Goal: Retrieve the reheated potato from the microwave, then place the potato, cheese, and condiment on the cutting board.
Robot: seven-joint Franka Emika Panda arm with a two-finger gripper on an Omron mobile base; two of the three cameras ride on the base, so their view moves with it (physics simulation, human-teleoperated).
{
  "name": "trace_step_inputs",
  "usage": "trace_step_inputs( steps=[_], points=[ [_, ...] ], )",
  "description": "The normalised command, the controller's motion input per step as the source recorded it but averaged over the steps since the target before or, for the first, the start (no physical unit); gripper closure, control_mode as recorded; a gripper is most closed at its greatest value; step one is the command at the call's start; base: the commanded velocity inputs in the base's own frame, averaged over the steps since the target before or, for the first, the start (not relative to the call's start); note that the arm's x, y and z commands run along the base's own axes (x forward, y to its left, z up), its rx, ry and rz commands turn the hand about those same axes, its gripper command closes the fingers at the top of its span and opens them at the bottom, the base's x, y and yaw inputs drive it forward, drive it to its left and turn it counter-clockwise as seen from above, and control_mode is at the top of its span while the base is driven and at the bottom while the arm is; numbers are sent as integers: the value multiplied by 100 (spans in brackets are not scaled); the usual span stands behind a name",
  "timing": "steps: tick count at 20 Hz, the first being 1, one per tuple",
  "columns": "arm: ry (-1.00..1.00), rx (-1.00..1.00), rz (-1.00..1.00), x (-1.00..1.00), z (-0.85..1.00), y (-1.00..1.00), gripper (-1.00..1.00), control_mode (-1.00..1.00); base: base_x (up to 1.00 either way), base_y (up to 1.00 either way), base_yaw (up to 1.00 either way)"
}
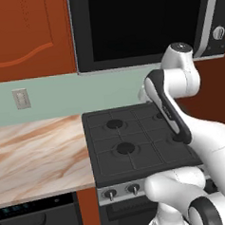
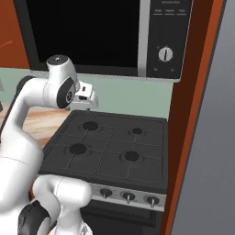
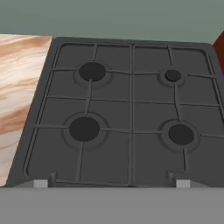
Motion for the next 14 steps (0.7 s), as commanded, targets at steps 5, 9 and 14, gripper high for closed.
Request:
trace_step_inputs(
  steps=[5,9,14],
  points=[
    [-17,0,-7,-22,32,-7,-100,-100,0,0,0],
    [-16,0,-6,-20,38,-13,-100,-100,0,0,0],
    [-13,0,-6,-21,42,-16,-100,-100,0,0,0]
  ],
)
